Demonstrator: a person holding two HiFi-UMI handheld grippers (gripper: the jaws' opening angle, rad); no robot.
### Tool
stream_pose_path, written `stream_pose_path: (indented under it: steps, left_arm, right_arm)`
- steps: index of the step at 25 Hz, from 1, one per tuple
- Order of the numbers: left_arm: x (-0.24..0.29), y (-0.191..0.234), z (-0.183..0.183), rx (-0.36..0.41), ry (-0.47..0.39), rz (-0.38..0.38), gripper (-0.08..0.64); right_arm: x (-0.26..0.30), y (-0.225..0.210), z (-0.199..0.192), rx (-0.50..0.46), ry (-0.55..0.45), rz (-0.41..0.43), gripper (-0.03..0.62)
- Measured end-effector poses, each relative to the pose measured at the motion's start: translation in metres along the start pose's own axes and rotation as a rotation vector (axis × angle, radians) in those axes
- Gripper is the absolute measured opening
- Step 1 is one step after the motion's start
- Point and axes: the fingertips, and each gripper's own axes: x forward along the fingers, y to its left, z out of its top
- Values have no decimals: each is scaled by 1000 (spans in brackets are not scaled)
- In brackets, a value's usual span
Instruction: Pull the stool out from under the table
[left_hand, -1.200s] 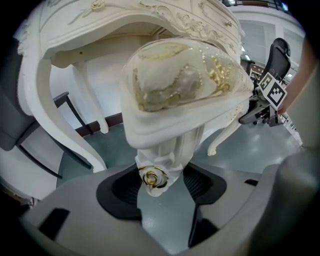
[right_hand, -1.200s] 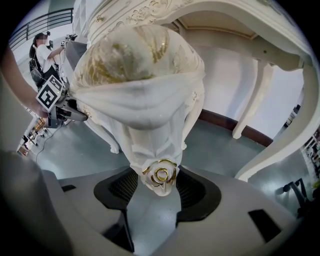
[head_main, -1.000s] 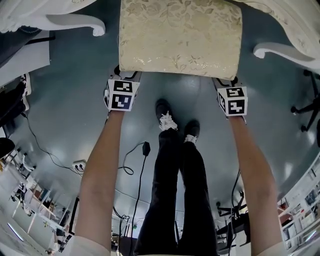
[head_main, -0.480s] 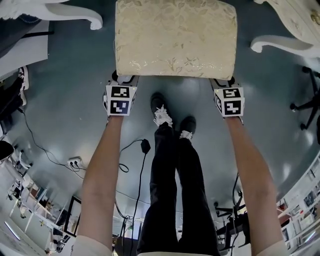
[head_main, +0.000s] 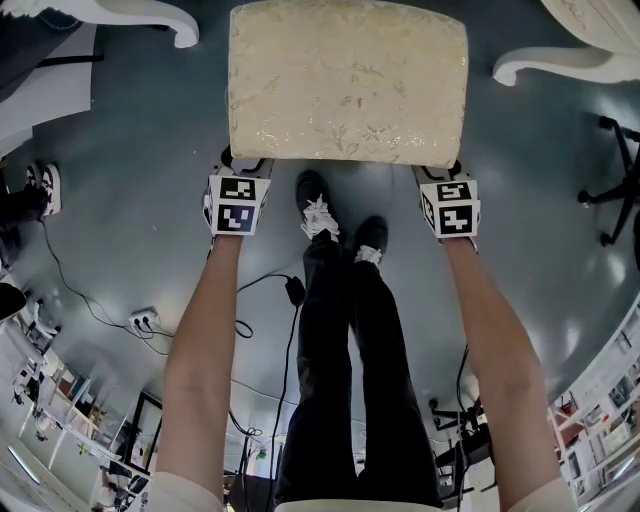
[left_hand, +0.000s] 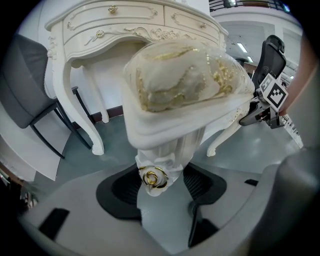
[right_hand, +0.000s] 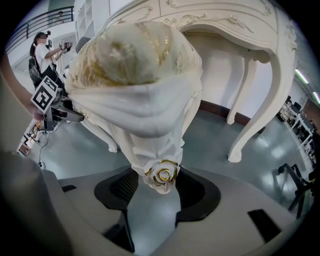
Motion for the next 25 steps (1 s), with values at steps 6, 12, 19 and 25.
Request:
stream_pose_path:
  steps: [6,12,19,25]
  left_arm:
    - [1,-7,-17,-44,78,-1,268]
    - [-33,-29,-53,-28,79,-7,268]
    - [-45,-36,-80,-23,100,-26,268]
    - [-59,-46,-97,-12,116,-32,268]
  right_arm:
    - [-1,-1,-6,3,21,-5,264]
    - [-27,31,-45,4,34,-6,264]
    - [-36,56,-72,28,55,-21,264]
    - [-50,71,-91,35,75,-27,264]
